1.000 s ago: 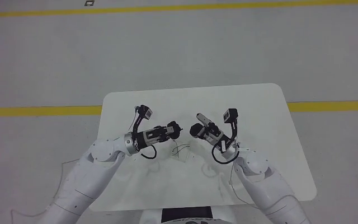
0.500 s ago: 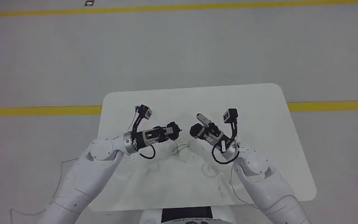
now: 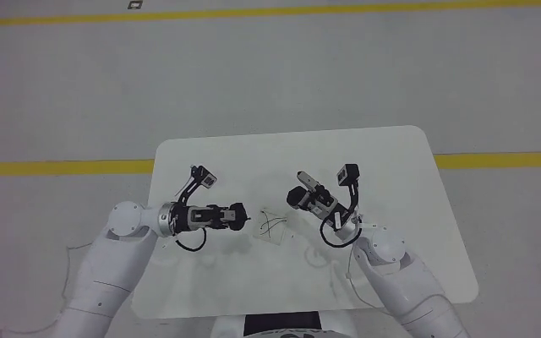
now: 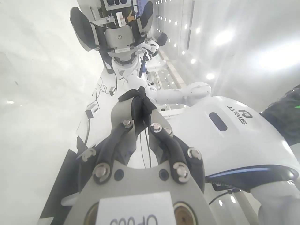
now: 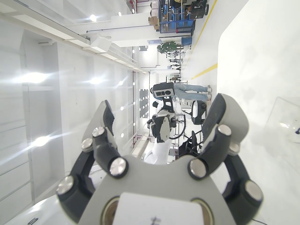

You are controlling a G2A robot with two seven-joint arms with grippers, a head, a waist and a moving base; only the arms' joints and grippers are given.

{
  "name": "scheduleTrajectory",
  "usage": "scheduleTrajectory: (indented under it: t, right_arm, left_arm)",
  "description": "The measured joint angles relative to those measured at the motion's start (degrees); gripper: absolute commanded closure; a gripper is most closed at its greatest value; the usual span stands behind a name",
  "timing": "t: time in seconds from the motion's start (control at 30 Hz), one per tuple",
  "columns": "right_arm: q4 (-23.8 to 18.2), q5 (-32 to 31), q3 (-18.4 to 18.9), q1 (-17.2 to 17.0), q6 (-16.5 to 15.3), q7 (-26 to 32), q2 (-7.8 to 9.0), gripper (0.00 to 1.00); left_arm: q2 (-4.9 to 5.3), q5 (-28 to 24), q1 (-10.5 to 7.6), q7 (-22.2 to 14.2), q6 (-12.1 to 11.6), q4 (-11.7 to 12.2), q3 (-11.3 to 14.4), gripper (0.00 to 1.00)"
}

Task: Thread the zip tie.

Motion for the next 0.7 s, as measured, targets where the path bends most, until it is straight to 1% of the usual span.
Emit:
scheduleTrajectory:
  t: [0.1,0.37,0.4,0.47,0.57,0.7]
  right_arm:
    - [0.0,0.0,0.0,0.0,0.0,0.0,0.0,0.0]
    - [0.0,0.0,0.0,0.0,0.0,0.0,0.0,0.0]
    - [0.0,0.0,0.0,0.0,0.0,0.0,0.0,0.0]
    - [0.0,0.0,0.0,0.0,0.0,0.0,0.0,0.0]
    - [0.0,0.0,0.0,0.0,0.0,0.0,0.0,0.0]
    - [0.0,0.0,0.0,0.0,0.0,0.0,0.0,0.0]
  left_arm:
    - [-0.15,0.2,0.06,0.1,0.0,-0.9,0.5,1.0]
    - [-0.14,0.2,0.05,0.1,0.0,-0.9,0.4,1.0]
    - [-0.14,0.2,0.01,0.6,0.0,-1.0,0.3,1.0]
    - [-0.07,-0.6,0.04,2.0,0.0,-1.5,-0.8,1.0]
    - [0.08,-2.5,0.65,0.2,0.0,-2.3,-3.6,1.0]
    - [0.1,-3.7,2.01,0.1,0.0,-3.3,-6.3,1.0]
